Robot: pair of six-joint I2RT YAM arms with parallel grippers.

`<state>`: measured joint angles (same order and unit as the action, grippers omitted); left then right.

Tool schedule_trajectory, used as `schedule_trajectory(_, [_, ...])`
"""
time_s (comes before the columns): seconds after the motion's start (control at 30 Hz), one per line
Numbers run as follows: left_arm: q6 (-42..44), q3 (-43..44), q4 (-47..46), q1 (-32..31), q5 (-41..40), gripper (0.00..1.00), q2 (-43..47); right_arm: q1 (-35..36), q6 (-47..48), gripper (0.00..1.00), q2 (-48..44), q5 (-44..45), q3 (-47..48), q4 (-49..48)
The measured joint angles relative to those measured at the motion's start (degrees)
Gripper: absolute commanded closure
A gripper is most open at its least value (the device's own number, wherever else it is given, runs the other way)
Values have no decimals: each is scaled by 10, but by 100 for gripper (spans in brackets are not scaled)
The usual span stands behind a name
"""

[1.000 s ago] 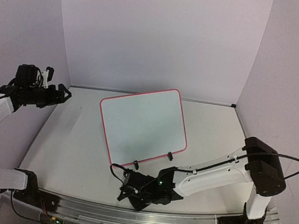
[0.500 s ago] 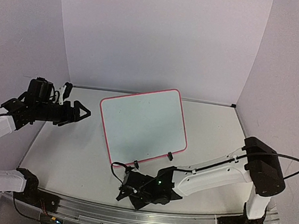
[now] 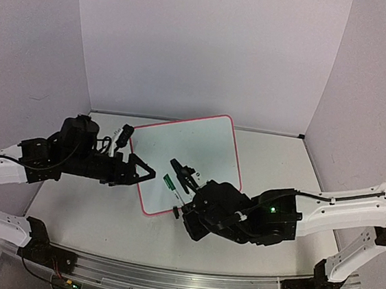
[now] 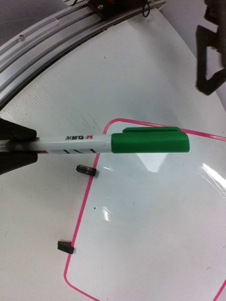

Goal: Write a sentence on the whiteboard
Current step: Pick up the whiteboard marker from the center of the board, then pass from the right arm to the left

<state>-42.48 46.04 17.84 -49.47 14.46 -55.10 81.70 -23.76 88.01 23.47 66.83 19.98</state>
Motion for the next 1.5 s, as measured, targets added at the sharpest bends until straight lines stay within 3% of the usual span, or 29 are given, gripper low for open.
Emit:
schedule_trajectory(0.2, [-16, 13, -65, -56, -6, 15, -82, -1, 59, 100, 1, 13, 10, -9])
schedule_trajectory(0.4, [-38, 26, -126, -56, 2, 54, -125, -1, 93, 100, 1, 12, 10, -20])
schedule_trajectory(0.63, [-46, 27, -150, -56, 10, 60, -130, -1, 101, 100, 1, 20, 10, -24])
schedule_trajectory(0.83, [-56, 27, -153, -56, 19, 72, -133, -1, 104, 100, 1, 34, 10, -25])
schedule_trajectory(1.0, [-59, 27, -156, -56, 21, 98, -134, -1, 108, 98, 2, 42, 10, -24])
schedule_trajectory(1.07, [-67, 29, -170, -58, 32, 100, -133, -1, 109, 77, 5, 44, 10, -23])
schedule_trajectory(1.13, [-67, 32, -169, -61, 30, 100, -134, -1, 108, 38, 8, 54, 11, -24])
schedule_trajectory(1.17, [-69, 32, -168, -61, 26, 100, -134, -1, 108, 24, 9, 59, 11, -24])
schedule_trajectory(1.27, [-75, 31, -172, -60, 12, 100, -133, -4, 99, 15, 8, 69, 11, -24])
schedule_trajectory(1.5, [-87, 6, -215, -60, -21, 100, -119, -39, 62, 10, -34, 33, -35, -75])
